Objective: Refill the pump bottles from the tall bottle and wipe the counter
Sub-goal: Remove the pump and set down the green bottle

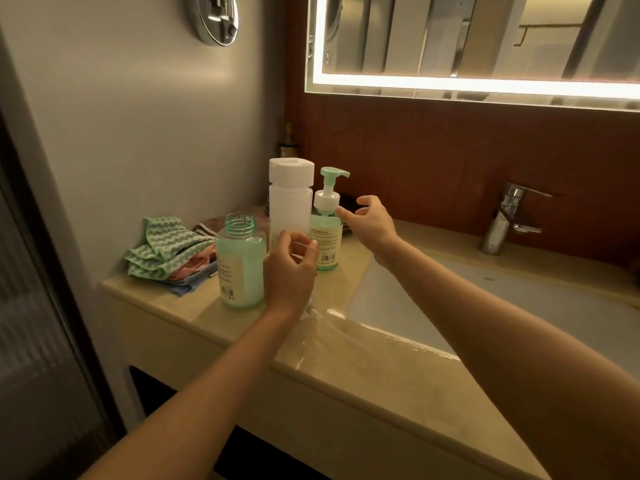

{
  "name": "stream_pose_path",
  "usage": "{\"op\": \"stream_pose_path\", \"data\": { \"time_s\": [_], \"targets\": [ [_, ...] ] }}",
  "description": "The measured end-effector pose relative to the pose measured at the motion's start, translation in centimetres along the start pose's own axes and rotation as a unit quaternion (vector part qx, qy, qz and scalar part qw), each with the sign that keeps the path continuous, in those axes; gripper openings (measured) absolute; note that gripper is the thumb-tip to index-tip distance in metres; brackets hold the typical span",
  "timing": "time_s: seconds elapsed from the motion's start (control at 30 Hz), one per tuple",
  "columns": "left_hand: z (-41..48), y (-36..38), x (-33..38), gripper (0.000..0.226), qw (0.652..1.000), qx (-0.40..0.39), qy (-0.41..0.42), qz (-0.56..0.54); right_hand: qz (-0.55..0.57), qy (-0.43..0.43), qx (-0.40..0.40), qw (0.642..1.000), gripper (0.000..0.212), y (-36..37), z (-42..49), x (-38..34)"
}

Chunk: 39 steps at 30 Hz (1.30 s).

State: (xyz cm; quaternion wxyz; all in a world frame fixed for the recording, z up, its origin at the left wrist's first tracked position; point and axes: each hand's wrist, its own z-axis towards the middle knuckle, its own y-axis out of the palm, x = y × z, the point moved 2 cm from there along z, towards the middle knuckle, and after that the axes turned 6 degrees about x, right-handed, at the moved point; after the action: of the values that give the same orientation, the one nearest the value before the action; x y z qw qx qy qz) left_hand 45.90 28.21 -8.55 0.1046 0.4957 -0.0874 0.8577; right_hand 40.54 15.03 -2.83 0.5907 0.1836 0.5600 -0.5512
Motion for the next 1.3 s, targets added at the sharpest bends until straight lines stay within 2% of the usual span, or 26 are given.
{"op": "stream_pose_path", "data": {
  "time_s": [0.1, 0.2, 0.37, 0.6, 0.87, 0.97, 1.1, 1.3],
  "targets": [
    [0.6, 0.6, -0.1, 0.006, 1.000, 0.008, -0.014, -0.007, 0.010, 0.023, -0.013, 1.000, 0.070, 1.4, 1.5, -0.1],
    [1.0, 0.9, -0.4, 0.005, 0.999, 0.015, -0.027, -0.009, 0.015, 0.051, -0.034, 0.998, 0.088, 2.7, 2.8, -0.1],
    [1.3, 0.9, -0.7, 0.010, 0.999, 0.020, -0.036, -0.018, 0.044, 0.109, -0.120, 0.986, 0.102, 4.6, 3.6, 0.9],
    [1.3, 0.7, -1.2, 0.017, 0.999, 0.017, -0.038, -0.016, 0.063, 0.098, -0.120, 0.986, 0.084, 5.4, 3.7, 2.5],
    [1.1, 0.3, -0.8, 0.016, 1.000, 0.018, -0.019, -0.012, 0.099, 0.100, -0.127, 0.982, 0.078, 4.3, 3.0, 3.4],
    [0.7, 0.4, -0.4, 0.017, 1.000, 0.010, -0.017, -0.006, 0.096, 0.096, -0.135, 0.981, 0.075, 2.7, 2.0, 3.7],
    [-0.1, 0.6, 0.6, 0.005, 1.000, -0.018, -0.009, -0.006, 0.083, 0.095, -0.129, 0.984, 0.074, -0.3, 0.4, 4.0],
    [-2.2, 1.5, 2.7, 0.004, 0.999, -0.043, 0.004, -0.021, 0.056, 0.085, -0.111, 0.989, 0.071, -7.2, -4.3, 4.1]
  ]
}}
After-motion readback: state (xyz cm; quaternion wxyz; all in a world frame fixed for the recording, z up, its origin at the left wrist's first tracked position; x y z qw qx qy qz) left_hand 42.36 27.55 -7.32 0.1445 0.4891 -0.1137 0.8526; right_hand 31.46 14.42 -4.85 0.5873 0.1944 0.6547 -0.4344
